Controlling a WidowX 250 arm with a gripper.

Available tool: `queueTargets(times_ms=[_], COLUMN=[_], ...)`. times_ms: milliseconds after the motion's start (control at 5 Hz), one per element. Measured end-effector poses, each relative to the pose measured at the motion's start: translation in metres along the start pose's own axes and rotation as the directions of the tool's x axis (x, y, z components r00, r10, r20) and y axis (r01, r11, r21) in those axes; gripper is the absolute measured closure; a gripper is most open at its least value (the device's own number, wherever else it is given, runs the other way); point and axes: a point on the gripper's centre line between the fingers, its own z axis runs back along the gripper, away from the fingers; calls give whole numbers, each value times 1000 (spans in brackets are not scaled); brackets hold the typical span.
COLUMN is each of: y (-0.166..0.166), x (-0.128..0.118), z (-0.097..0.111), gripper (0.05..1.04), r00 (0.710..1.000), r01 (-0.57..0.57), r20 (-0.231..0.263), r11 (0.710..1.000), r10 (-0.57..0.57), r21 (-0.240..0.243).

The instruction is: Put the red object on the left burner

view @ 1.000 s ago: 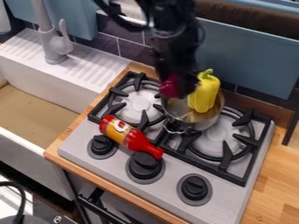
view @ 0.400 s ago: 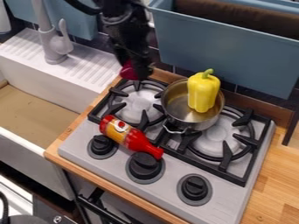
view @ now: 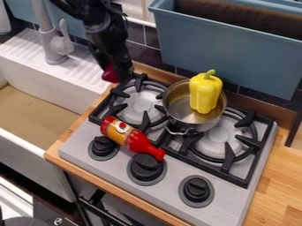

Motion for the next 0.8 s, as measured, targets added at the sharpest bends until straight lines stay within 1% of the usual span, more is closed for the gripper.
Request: queueTargets(times_ms=[200, 400, 600, 800], y=[-3, -8, -11, -13], x=[2, 4, 2, 3], z=[-15, -21, -23, -22], gripper=[317, 317, 317, 317], r00=[1000, 1000, 1000, 999], r01=[7, 26, 13, -28], r20=[-16, -6, 0, -18], r11=[1000, 999, 1000, 1000], r10=[-7, -26, -13, 28], r21=[17, 27, 23, 12])
